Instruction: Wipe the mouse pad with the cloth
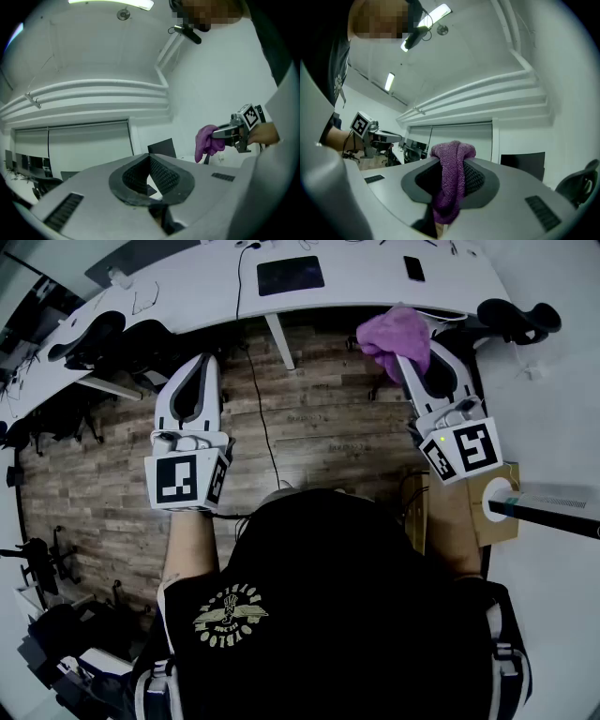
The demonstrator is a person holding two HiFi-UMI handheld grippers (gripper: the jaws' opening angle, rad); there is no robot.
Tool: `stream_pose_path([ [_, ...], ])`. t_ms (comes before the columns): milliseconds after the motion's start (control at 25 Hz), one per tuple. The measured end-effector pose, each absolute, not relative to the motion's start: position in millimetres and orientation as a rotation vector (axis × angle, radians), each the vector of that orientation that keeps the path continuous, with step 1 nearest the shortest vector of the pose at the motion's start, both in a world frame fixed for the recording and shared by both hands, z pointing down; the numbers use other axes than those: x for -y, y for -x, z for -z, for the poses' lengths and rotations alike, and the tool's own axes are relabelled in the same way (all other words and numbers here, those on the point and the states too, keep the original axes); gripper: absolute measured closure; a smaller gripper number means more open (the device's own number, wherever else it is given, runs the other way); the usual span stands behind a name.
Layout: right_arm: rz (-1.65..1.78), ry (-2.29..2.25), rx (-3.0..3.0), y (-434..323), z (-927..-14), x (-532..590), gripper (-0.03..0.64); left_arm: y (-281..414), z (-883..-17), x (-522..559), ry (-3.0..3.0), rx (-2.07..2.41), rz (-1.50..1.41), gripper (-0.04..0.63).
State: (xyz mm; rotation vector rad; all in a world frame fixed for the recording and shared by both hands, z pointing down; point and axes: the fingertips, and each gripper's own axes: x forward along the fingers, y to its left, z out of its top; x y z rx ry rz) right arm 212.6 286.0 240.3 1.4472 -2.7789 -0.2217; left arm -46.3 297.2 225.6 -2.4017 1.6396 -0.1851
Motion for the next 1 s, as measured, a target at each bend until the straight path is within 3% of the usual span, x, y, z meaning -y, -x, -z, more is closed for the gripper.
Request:
stream_pose_path([
  [520, 0.123, -1.429, 2.783, -219.3, -270.2, -272.0, 0.529, 52.4, -258.8, -292.6, 2.38, -1.748, 0.208, 0.594],
  [1000, 0.075, -1.463, 2.715, -193.0, -288.4, -196.9, 0.531, 77.8, -281.0, -200.0, 2.438, -1.674, 0.295, 0.594],
])
